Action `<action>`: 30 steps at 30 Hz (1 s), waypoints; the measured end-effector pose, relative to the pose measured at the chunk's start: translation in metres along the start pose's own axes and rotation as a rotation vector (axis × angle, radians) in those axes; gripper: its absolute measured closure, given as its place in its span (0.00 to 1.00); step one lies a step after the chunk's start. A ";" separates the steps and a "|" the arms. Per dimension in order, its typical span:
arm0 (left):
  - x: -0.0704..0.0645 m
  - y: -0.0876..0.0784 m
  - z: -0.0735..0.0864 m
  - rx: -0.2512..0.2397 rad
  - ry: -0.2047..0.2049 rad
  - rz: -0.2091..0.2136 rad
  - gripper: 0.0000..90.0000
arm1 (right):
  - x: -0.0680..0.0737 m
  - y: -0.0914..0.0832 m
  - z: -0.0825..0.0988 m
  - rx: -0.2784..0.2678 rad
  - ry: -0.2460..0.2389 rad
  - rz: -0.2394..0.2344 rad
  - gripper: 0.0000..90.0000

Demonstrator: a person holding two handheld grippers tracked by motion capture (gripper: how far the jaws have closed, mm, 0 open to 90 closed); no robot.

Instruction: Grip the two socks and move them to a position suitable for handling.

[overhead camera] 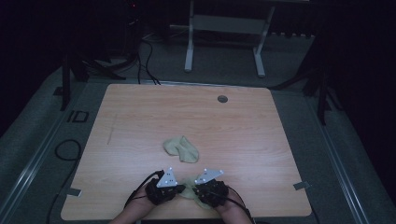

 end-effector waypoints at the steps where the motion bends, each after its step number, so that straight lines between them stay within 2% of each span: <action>1: 0.000 0.000 0.000 0.001 -0.004 0.002 0.99 | -0.002 -0.003 0.000 -0.009 0.013 -0.005 0.92; 7: 0.001 0.000 0.000 -0.001 -0.007 0.007 0.99 | -0.023 -0.024 0.002 -0.048 0.075 0.020 0.92; 12: 0.000 0.000 0.000 0.001 0.023 0.005 0.99 | -0.047 -0.038 0.005 -0.071 0.124 0.041 0.92; 15: 0.001 0.000 0.000 0.005 0.021 0.011 0.99 | -0.059 -0.044 0.009 -0.073 0.151 0.040 0.91; 18: 0.002 0.001 -0.001 0.003 0.012 0.024 0.99 | -0.069 -0.046 0.013 -0.072 0.176 0.037 0.91; 24: 0.003 0.004 -0.004 0.015 0.036 0.033 0.99 | -0.080 -0.046 0.017 -0.062 0.201 0.039 0.91; 30: 0.004 0.007 -0.008 0.014 0.049 0.038 0.99 | -0.098 -0.041 0.023 -0.043 0.238 0.074 0.88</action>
Point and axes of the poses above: each handheld gripper's, and its own axes: y roughly forward along the jaws, z roughly out of its underside, x roughly to its left, the point moved 8 cm from there along y, roughly forward along the jaws, and after that the axes turned 5 degrees about z, right-handed, at the moved point
